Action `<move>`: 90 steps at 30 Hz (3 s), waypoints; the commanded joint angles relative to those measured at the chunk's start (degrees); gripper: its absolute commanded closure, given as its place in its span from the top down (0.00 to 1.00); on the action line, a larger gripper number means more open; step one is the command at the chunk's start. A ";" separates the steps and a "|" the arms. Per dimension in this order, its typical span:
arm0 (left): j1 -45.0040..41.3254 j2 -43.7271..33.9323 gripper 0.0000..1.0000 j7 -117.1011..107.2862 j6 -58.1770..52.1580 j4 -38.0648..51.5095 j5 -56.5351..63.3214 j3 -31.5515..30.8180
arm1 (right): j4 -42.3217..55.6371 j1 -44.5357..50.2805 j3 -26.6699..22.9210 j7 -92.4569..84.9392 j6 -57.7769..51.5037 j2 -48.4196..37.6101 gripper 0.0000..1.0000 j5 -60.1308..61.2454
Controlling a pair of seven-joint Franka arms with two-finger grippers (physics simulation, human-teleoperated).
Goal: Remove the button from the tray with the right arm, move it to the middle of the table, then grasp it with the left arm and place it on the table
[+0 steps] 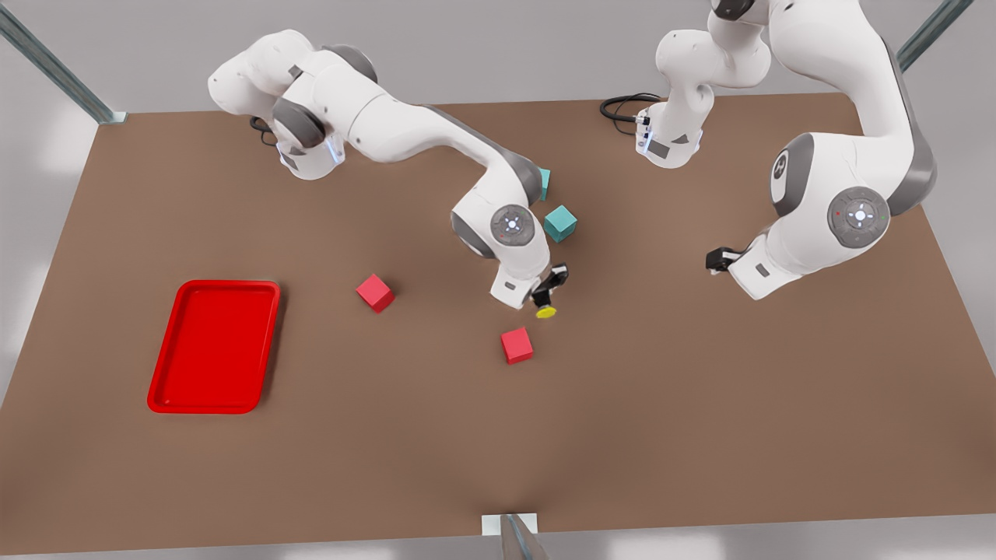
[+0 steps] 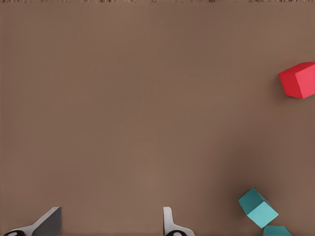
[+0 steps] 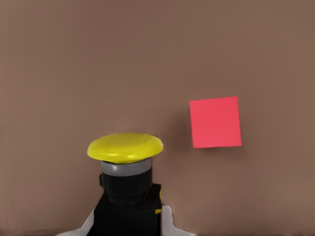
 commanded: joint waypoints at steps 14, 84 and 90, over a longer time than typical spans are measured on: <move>-0.16 0.84 1.00 -0.12 0.98 0.03 -0.11 0.01 | 3.44 4.73 -4.36 39.65 6.33 11.64 0.43 1.47; -27.05 23.16 0.43 -38.65 27.09 -8.33 -3.19 2.11 | -23.89 -48.18 -0.84 -33.56 -21.36 -38.02 1.00 -7.76; -31.36 23.95 0.42 -127.46 19.44 -5.51 27.74 11.08 | -23.72 -48.53 -0.84 -33.48 -21.36 -38.02 1.00 -8.11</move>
